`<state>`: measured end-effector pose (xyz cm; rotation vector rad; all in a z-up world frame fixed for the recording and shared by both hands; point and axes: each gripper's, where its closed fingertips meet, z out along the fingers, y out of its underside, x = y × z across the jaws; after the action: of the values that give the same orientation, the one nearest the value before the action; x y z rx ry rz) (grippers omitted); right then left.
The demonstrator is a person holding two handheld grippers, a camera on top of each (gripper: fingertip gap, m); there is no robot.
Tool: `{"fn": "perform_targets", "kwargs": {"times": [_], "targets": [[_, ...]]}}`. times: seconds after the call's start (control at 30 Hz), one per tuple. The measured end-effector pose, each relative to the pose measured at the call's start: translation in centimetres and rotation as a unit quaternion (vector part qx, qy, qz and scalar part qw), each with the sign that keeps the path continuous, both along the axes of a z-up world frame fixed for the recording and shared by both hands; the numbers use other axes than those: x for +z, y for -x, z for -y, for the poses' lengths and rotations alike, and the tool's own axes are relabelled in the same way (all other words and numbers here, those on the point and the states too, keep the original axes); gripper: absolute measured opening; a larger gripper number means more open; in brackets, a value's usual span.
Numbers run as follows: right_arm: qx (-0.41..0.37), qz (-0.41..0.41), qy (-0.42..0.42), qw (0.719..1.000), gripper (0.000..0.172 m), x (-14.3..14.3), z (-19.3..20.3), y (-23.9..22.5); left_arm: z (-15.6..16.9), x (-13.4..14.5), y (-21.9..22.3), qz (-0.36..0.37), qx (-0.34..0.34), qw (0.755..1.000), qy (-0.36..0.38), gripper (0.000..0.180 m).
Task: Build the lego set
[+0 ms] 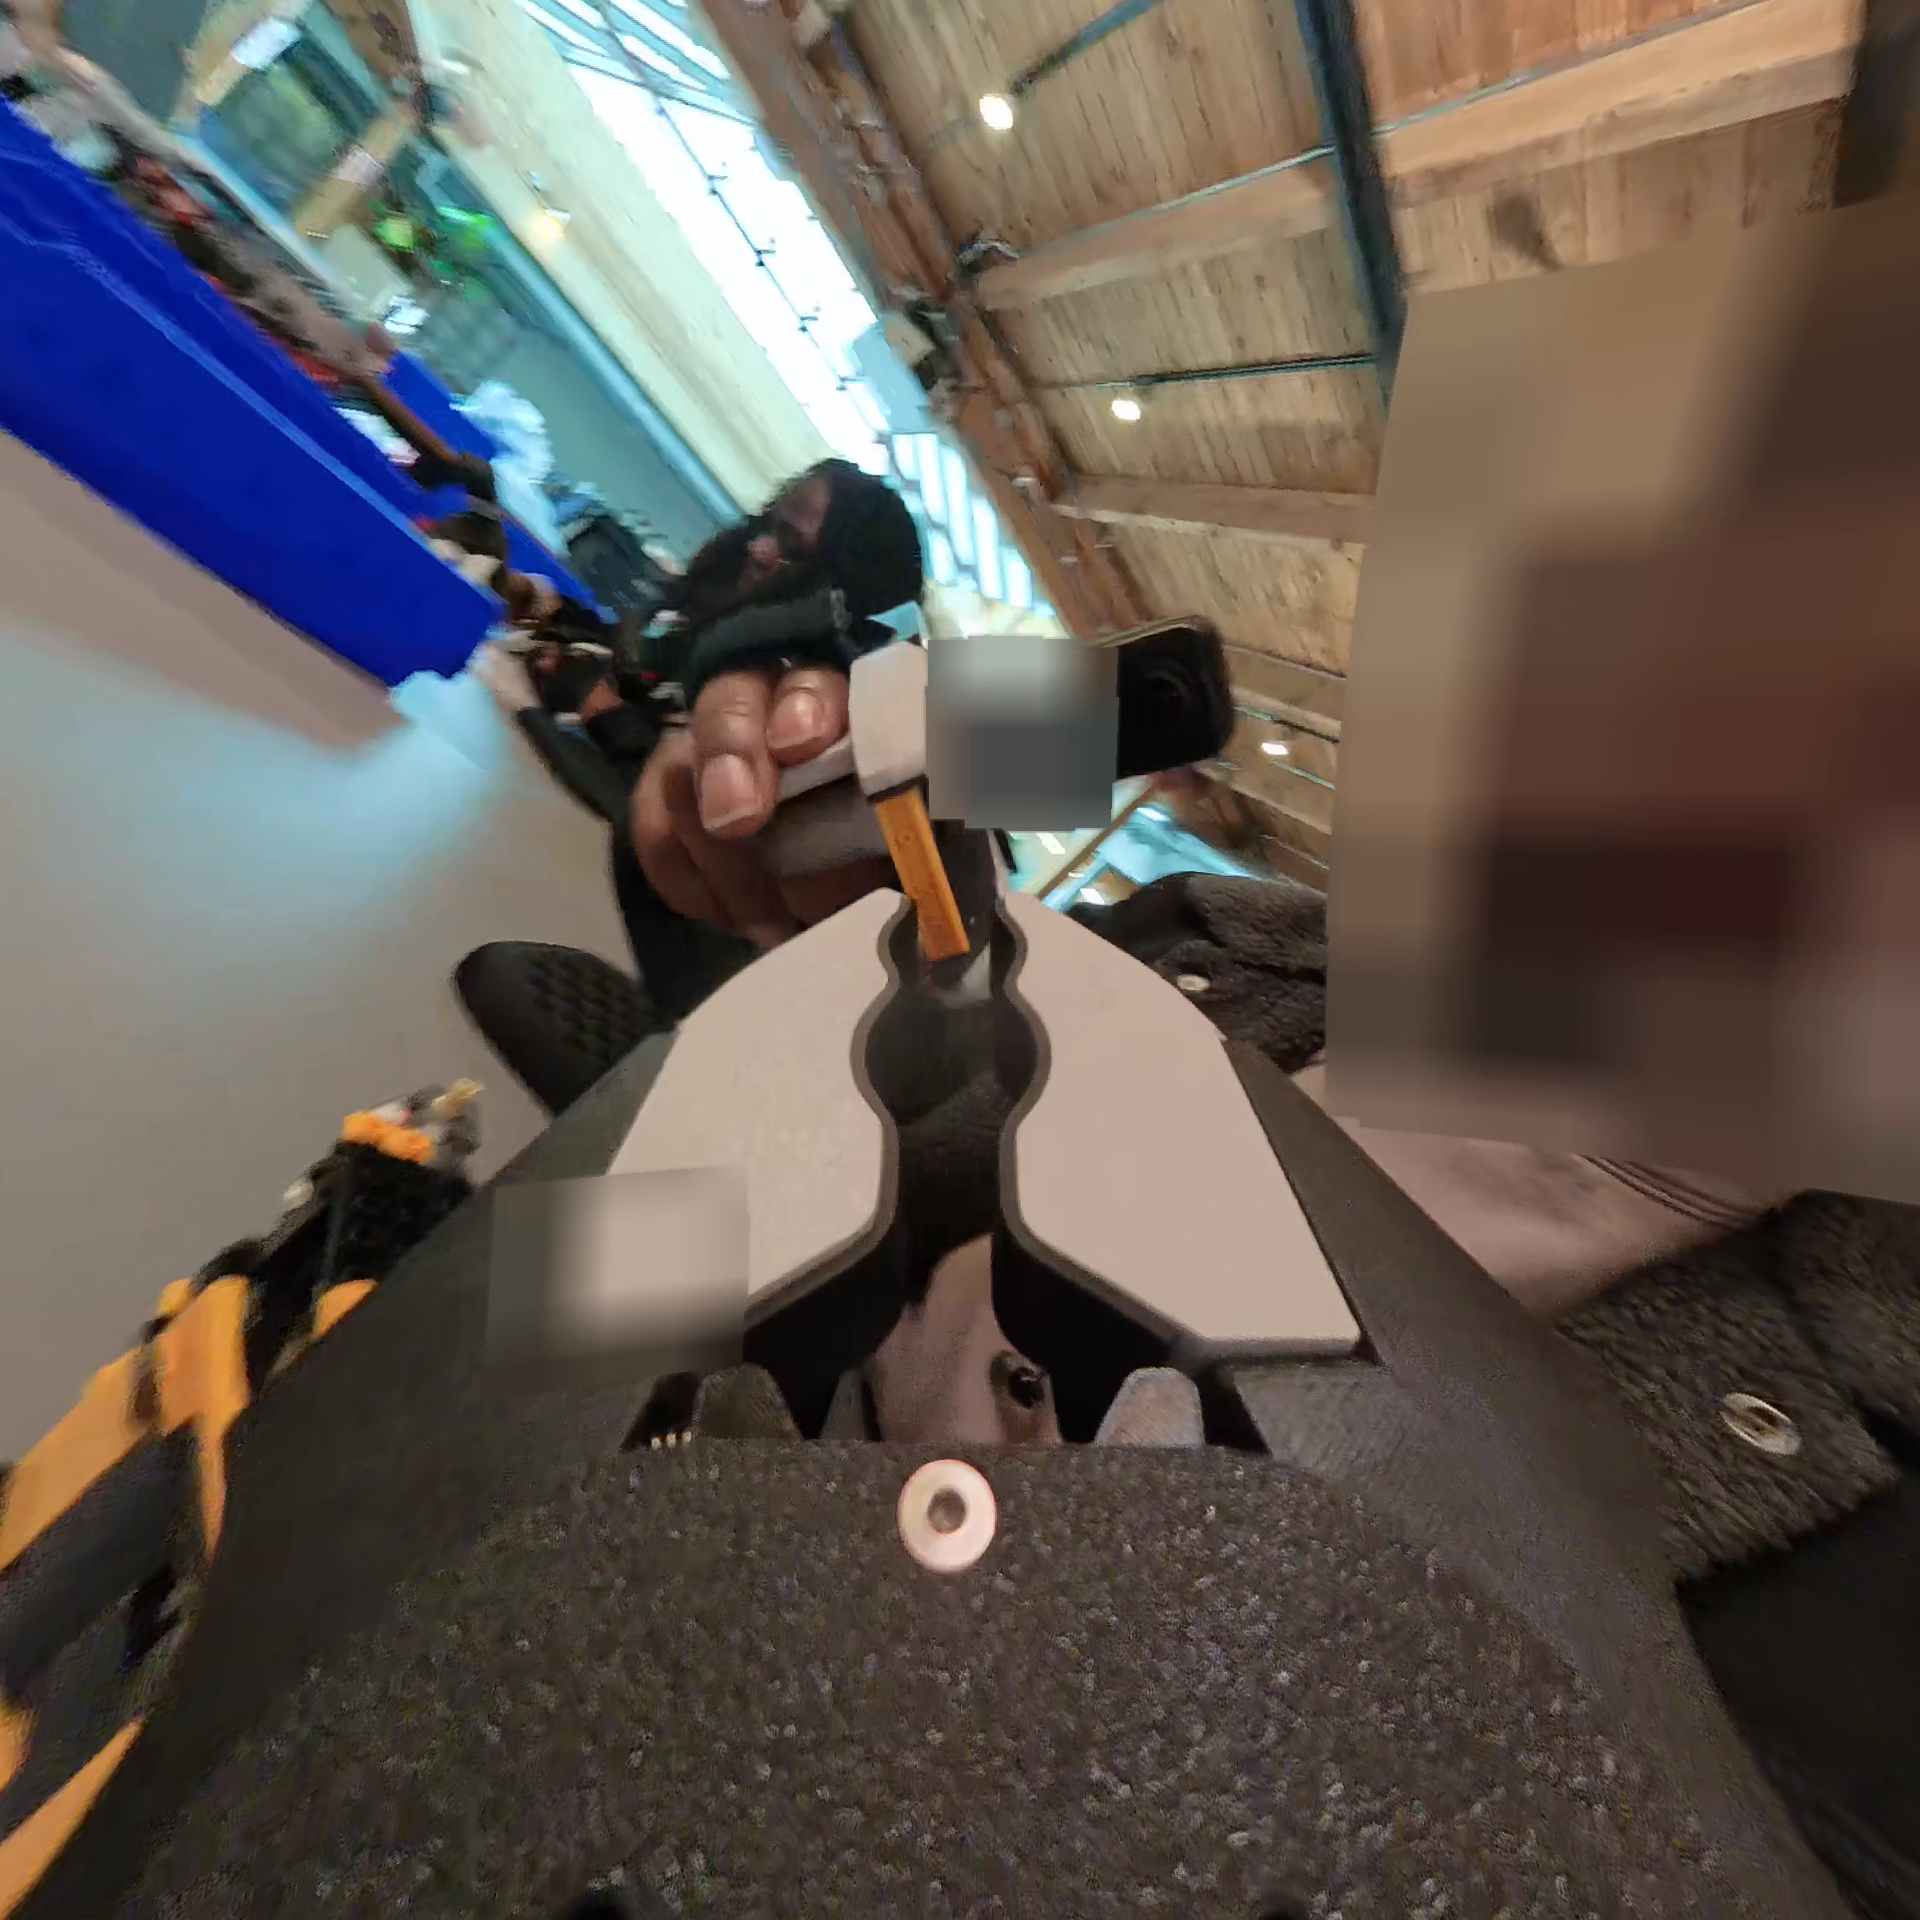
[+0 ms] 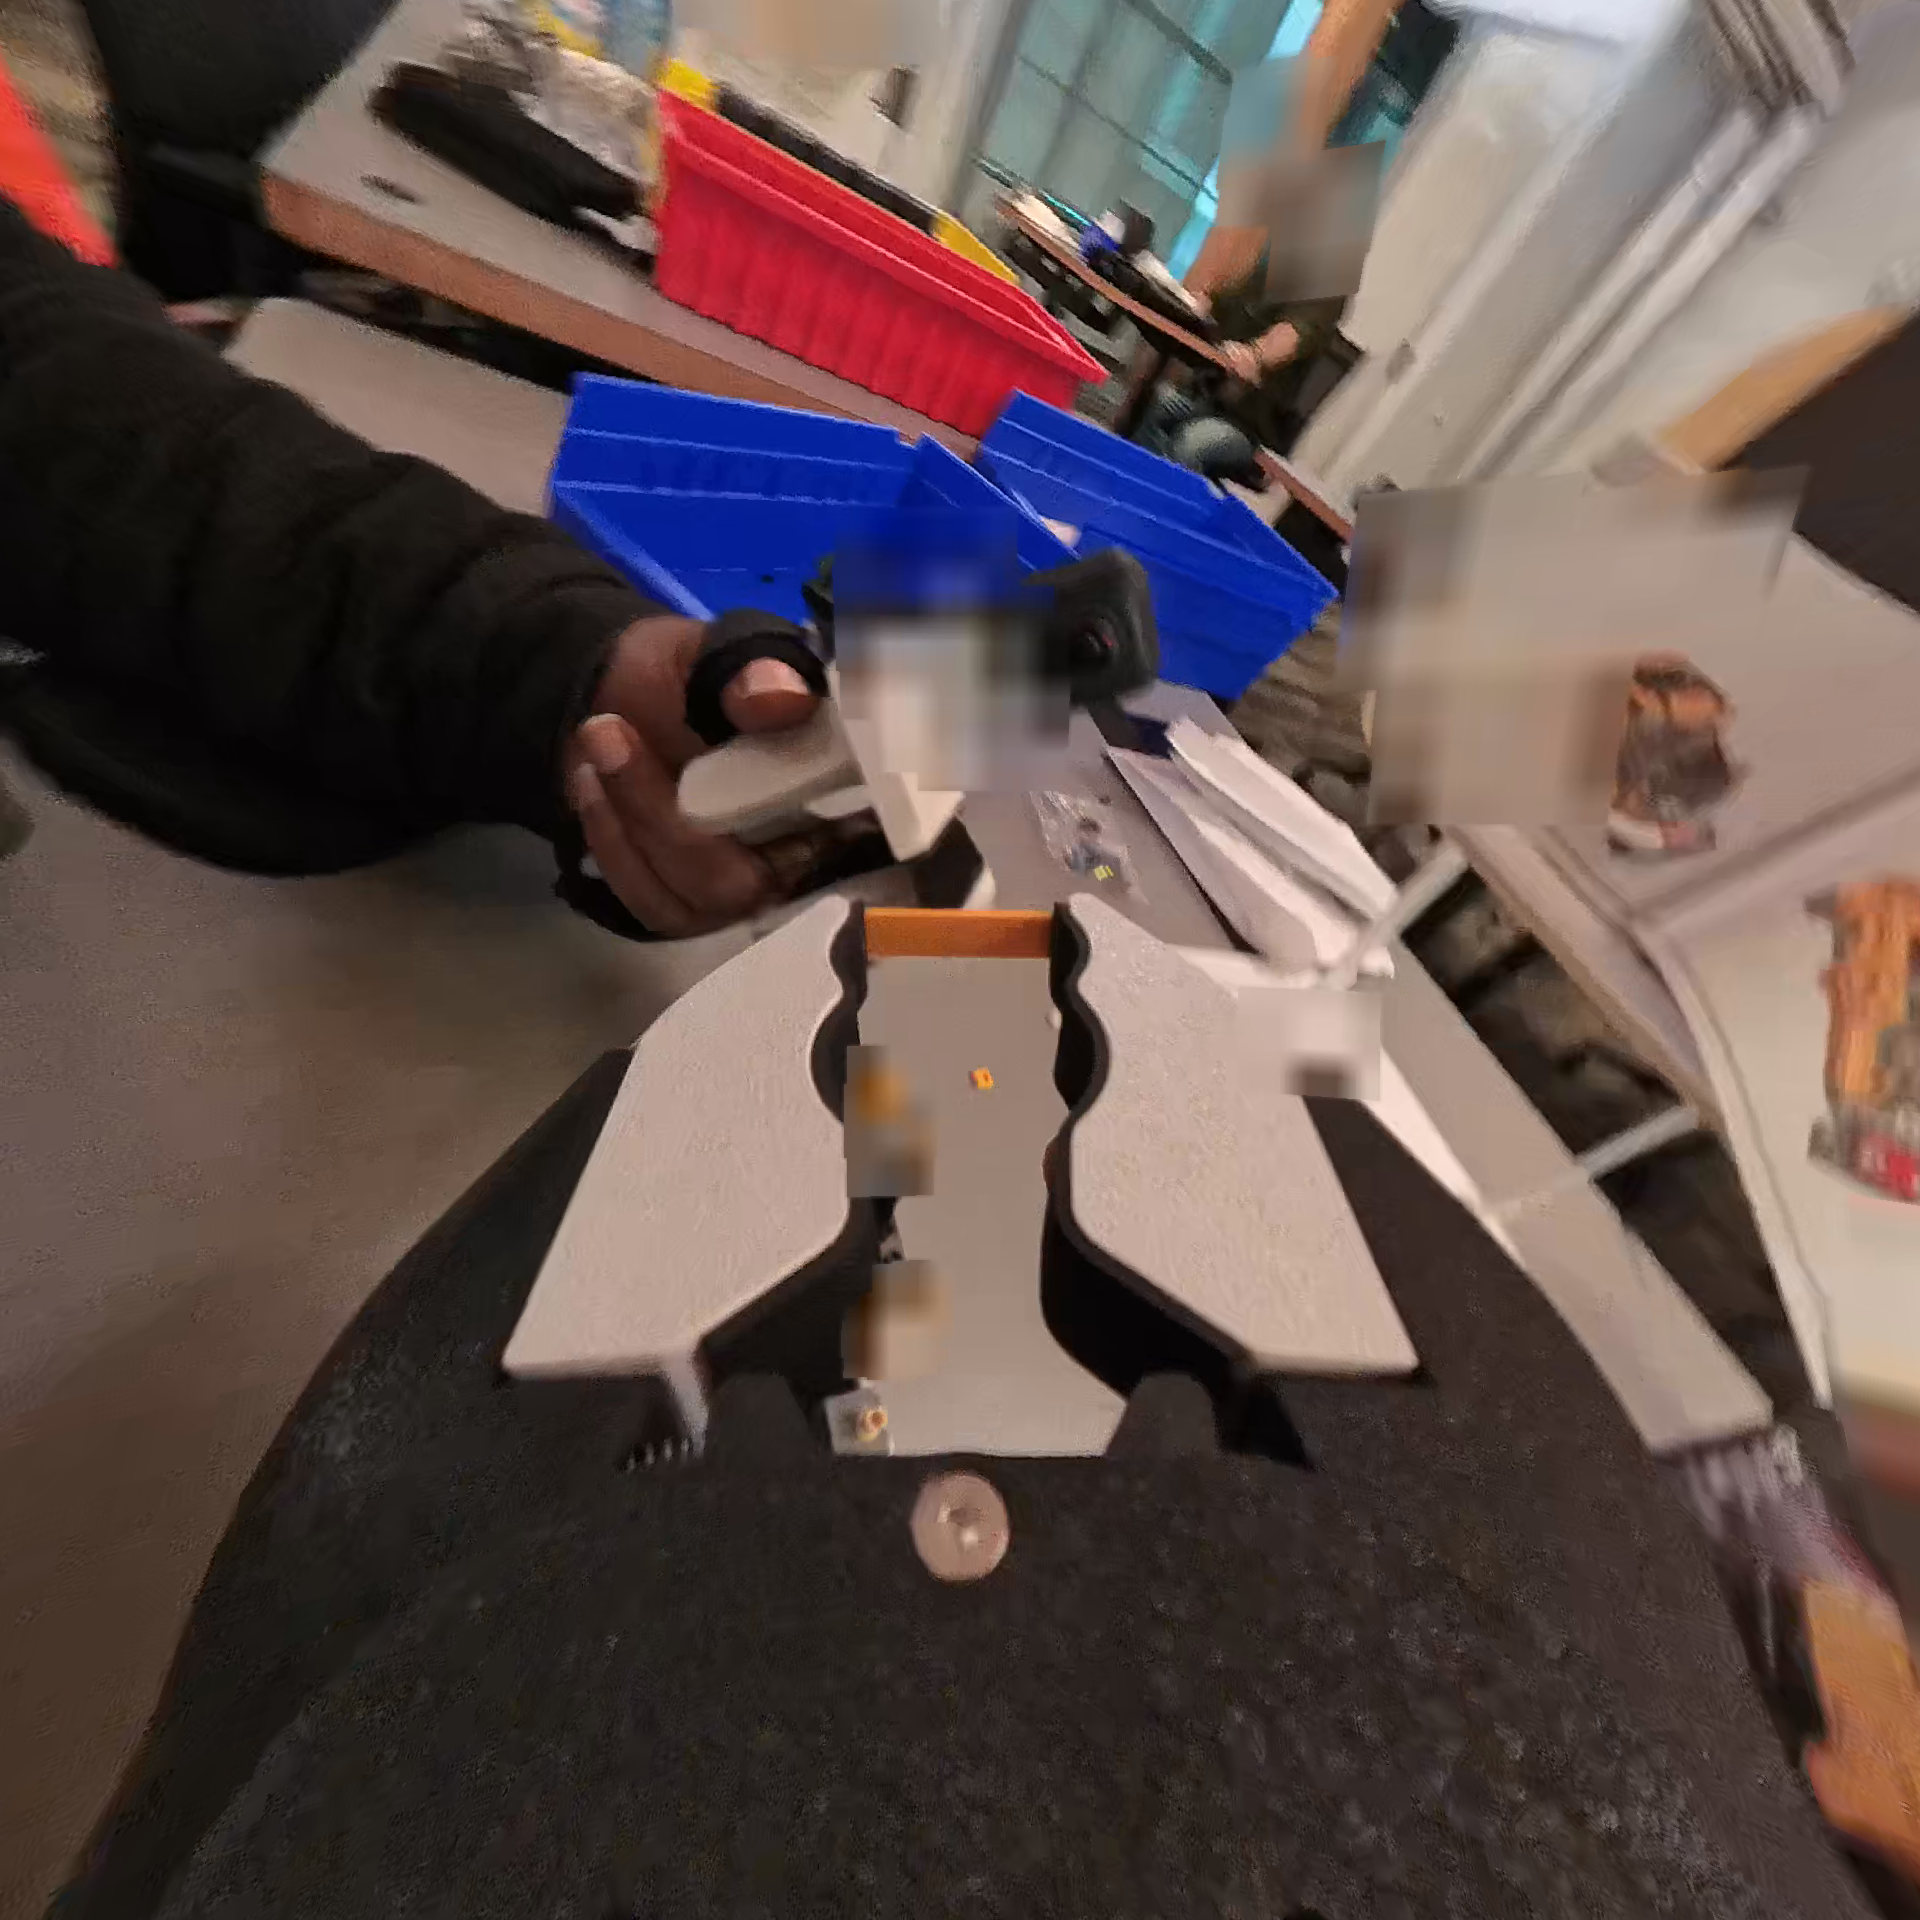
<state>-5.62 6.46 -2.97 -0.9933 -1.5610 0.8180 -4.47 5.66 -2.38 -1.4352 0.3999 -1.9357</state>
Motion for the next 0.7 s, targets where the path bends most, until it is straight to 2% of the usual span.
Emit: {"fn": "perform_targets", "kwargs": {"times": [0.1,0.13,0.27,0.4,0.5,0.6,0.7], "targets": [[-0.08,0.022,0.02,0.996,0.034,-1.7,-1.3,-0.2,-1.2,-2.7,-0.2,-0.127,0.07,0.989,0.0,0.02],[-0.099,0.033,0.018,0.994,0.034,-2.3,-1.4,-0.3,-1.4,-3.0,-0.3,-0.149,0.088,0.985,-0.005,0.022],[-0.146,0.062,-0.013,0.987,0.034,-4.0,-1.2,0.0,-1.5,-4.9,-1.0,-0.231,0.105,0.967,0.002,0.021],[-0.162,0.088,-0.043,0.982,0.034,-5.3,-1.1,0.1,-1.0,-5.9,-1.3,-0.266,0.092,0.959,0.01,0.005],[-0.119,0.092,-0.051,0.987,0.034,-5.5,-0.1,-0.1,0.0,-6.2,-1.5,-0.269,0.048,0.962,0.018,0.003],[-0.02,0.119,-0.108,0.987,0.034,-5.7,1.3,-1.1,1.5,-6.5,-1.8,-0.269,-0.026,0.962,0.023,0.003],[0.073,0.154,-0.145,0.975,0.032,-5.6,2.6,-2.2,3.3,-7.0,-2.2,-0.296,-0.101,0.95,0.016,0.003]]}}
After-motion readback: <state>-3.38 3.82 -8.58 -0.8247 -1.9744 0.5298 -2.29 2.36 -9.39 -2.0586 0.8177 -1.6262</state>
